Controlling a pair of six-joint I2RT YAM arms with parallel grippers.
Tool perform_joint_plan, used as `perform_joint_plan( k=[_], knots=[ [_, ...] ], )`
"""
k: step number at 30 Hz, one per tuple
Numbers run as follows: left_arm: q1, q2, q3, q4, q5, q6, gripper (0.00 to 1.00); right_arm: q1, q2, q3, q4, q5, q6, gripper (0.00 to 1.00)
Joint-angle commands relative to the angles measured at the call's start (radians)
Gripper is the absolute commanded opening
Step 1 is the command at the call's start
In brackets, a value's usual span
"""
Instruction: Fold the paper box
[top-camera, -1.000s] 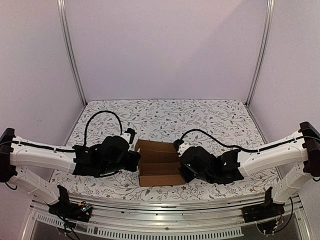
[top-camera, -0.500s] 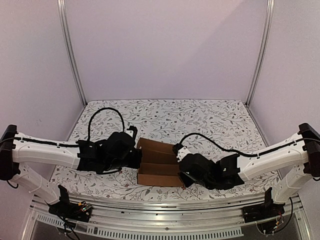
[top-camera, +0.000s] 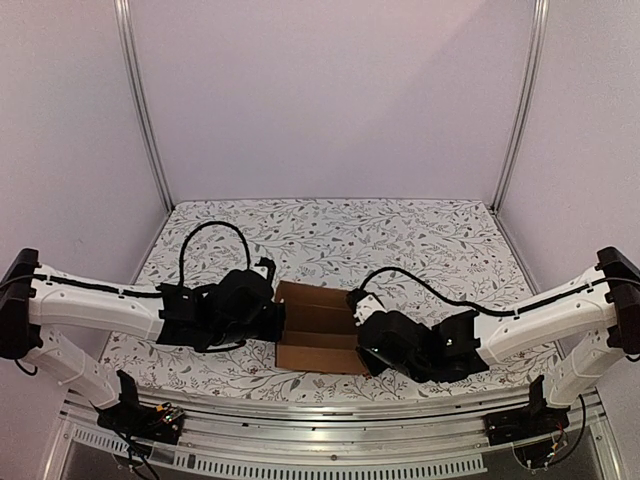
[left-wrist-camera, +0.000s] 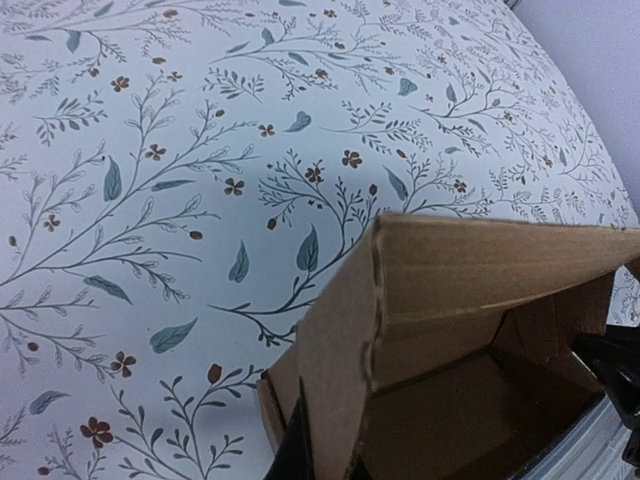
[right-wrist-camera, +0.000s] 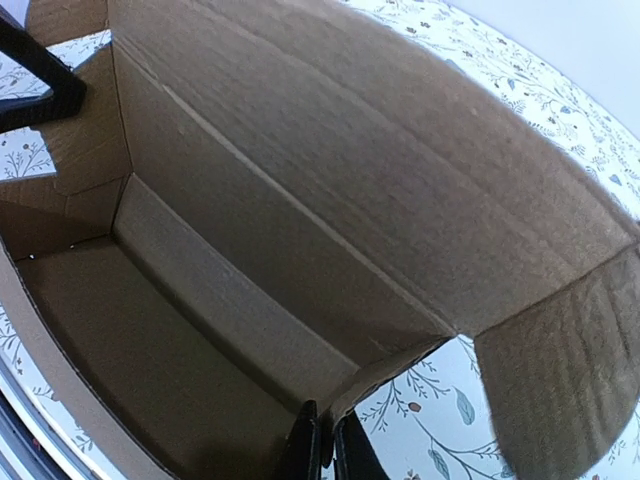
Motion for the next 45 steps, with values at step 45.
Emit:
perform_joint_plan(
  k=[45],
  knots=[
    [-0.085,0.072,0.046,-0.083,-0.011,0.009,0.0,0.015,-0.318,-0.086,-0.23,-0.241,-0.029,0.0]
  ],
)
